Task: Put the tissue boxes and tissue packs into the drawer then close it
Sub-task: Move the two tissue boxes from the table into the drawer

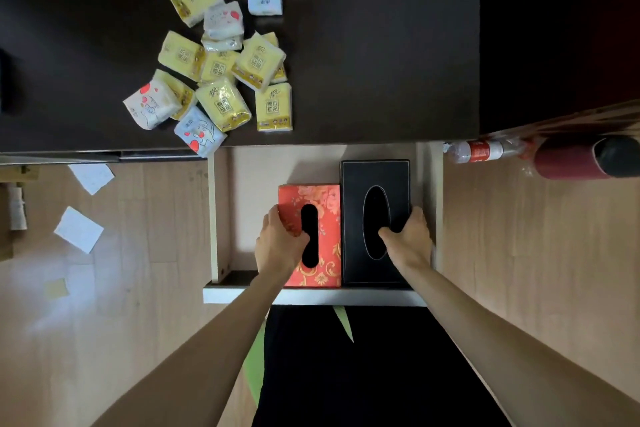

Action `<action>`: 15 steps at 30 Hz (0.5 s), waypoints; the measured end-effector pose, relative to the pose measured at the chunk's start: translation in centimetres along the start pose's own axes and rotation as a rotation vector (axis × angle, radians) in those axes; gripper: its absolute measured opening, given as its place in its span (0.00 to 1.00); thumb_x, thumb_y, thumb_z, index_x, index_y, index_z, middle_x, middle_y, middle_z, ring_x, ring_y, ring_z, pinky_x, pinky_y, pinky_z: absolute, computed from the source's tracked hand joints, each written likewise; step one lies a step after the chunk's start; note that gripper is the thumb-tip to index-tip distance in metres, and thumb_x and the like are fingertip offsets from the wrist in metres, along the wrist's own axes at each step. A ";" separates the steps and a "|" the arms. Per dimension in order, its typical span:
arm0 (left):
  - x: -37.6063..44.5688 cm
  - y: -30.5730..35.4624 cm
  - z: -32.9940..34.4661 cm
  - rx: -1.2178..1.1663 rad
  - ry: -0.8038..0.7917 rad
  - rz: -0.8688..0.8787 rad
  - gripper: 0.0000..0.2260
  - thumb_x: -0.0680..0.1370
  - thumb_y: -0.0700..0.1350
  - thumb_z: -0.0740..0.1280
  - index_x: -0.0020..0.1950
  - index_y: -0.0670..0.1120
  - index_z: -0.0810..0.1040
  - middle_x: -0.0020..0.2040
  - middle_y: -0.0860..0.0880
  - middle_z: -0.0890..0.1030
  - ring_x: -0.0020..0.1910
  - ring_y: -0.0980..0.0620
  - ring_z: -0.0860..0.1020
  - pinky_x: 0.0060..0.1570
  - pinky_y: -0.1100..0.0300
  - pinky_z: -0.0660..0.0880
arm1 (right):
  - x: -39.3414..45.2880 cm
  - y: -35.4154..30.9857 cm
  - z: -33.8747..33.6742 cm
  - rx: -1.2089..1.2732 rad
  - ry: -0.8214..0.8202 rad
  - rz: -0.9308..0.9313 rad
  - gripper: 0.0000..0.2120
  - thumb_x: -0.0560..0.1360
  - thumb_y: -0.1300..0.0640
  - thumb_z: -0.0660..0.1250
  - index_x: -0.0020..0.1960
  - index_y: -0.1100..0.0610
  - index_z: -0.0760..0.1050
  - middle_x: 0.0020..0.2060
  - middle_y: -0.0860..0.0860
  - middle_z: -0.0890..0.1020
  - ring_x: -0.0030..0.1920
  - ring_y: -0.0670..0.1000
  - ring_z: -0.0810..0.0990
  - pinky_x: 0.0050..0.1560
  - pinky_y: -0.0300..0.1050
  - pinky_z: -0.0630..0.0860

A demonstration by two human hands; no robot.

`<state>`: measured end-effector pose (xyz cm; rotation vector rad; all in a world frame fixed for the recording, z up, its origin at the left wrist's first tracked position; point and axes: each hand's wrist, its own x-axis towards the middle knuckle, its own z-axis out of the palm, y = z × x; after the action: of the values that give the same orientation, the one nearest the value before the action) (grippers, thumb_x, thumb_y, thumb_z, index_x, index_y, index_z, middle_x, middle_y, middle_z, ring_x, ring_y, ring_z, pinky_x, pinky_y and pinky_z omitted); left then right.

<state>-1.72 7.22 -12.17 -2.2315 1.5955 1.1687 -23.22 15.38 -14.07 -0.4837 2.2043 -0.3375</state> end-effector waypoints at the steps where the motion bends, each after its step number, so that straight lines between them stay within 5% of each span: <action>1: 0.2 -0.3 0.1 0.001 0.004 0.005 0.30 0.68 0.46 0.73 0.69 0.49 0.68 0.59 0.50 0.79 0.47 0.48 0.78 0.41 0.53 0.76 | 0.1 0.2 0.1 -0.022 -0.001 -0.018 0.27 0.71 0.57 0.75 0.65 0.58 0.69 0.60 0.55 0.80 0.55 0.58 0.82 0.45 0.44 0.74; 4: 0.5 -1.1 0.2 -0.009 -0.005 0.038 0.31 0.70 0.51 0.73 0.70 0.50 0.68 0.60 0.50 0.79 0.50 0.47 0.79 0.44 0.51 0.78 | 0.1 0.3 -0.3 -0.085 -0.029 -0.083 0.30 0.72 0.55 0.76 0.69 0.59 0.68 0.64 0.55 0.78 0.59 0.58 0.81 0.47 0.46 0.74; 6: 0.4 -1.5 0.0 -0.045 -0.030 0.050 0.32 0.71 0.56 0.73 0.72 0.51 0.67 0.62 0.50 0.79 0.56 0.46 0.80 0.50 0.48 0.80 | 0.2 -0.2 -1.1 -0.126 0.003 -0.204 0.37 0.71 0.56 0.78 0.74 0.59 0.65 0.69 0.56 0.73 0.66 0.58 0.76 0.58 0.51 0.78; 9: 0.7 -1.6 -0.8 -0.071 -0.047 0.055 0.36 0.71 0.60 0.72 0.75 0.54 0.62 0.66 0.50 0.79 0.59 0.45 0.80 0.56 0.43 0.79 | 1.4 -2.2 -2.4 -0.320 0.077 -0.473 0.48 0.69 0.55 0.80 0.80 0.58 0.56 0.77 0.58 0.65 0.77 0.59 0.65 0.74 0.55 0.68; 15: 1.2 -0.8 -1.3 -0.027 -0.086 0.168 0.42 0.75 0.52 0.72 0.80 0.58 0.48 0.65 0.45 0.79 0.55 0.40 0.81 0.49 0.47 0.78 | 3.8 -5.5 -2.8 -0.860 -0.037 -0.709 0.49 0.70 0.52 0.78 0.81 0.62 0.54 0.79 0.60 0.64 0.79 0.61 0.60 0.79 0.56 0.60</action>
<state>-0.20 5.94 -12.32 -2.0649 1.7712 1.3168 -26.41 9.02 -12.75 -1.7234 1.9865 0.2927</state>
